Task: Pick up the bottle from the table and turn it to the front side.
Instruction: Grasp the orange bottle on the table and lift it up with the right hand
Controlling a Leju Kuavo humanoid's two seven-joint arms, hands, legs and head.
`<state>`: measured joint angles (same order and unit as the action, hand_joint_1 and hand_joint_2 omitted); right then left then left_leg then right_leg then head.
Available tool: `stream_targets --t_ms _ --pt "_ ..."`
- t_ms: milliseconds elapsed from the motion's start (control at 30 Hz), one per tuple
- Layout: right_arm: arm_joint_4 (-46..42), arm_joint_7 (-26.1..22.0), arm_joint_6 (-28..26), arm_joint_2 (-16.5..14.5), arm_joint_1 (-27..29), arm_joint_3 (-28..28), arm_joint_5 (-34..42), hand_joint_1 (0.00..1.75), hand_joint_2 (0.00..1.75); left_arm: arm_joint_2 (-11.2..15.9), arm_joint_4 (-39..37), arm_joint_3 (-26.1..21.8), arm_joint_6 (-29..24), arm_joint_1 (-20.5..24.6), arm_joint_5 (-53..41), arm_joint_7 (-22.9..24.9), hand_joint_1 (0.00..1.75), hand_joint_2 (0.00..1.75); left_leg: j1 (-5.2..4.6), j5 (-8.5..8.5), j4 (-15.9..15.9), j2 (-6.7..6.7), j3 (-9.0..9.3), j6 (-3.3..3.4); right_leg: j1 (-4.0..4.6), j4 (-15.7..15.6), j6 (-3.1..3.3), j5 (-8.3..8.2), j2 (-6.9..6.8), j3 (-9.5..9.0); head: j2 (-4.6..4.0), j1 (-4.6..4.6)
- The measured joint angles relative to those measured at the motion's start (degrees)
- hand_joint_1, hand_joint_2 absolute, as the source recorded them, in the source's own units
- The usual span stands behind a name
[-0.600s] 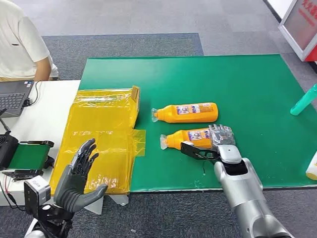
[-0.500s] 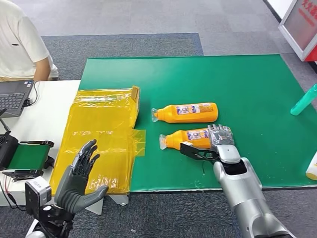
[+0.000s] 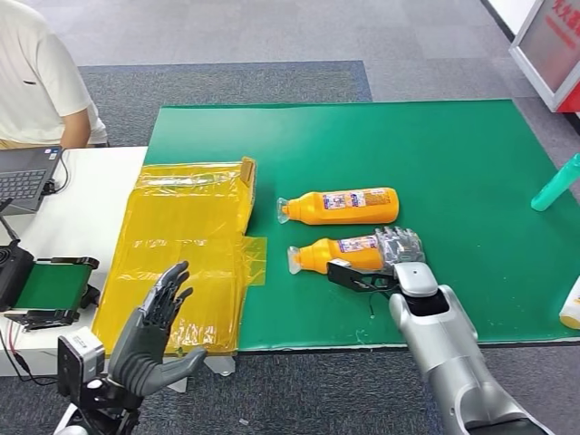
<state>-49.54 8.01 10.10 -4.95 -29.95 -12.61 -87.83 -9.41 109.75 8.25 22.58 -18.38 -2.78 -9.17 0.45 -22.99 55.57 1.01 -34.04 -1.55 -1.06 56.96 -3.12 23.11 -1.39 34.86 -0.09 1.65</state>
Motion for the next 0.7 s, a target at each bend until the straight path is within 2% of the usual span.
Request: stream_targets --t_ms 533,700 --pt "1.05 -0.77 -0.72 0.09 -0.91 -0.49 -0.01 1.75 1.75 1.18 -0.48 1.31 -0.95 0.38 0.39 -0.31 0.00 1.75 0.00 0.00 0.00 0.00 0.07 0.00 0.00 0.00 0.00 0.00 0.00 -0.06 0.00 0.00" --pt "0.57 -2.85 -1.57 0.04 -0.68 0.09 0.44 1.75 1.75 1.44 -0.49 1.52 -1.13 0.82 1.02 -0.31 0.00 1.75 0.00 0.00 0.00 0.00 0.09 0.00 0.00 0.00 0.00 -0.01 0.00 -0.07 -0.01 0.00"
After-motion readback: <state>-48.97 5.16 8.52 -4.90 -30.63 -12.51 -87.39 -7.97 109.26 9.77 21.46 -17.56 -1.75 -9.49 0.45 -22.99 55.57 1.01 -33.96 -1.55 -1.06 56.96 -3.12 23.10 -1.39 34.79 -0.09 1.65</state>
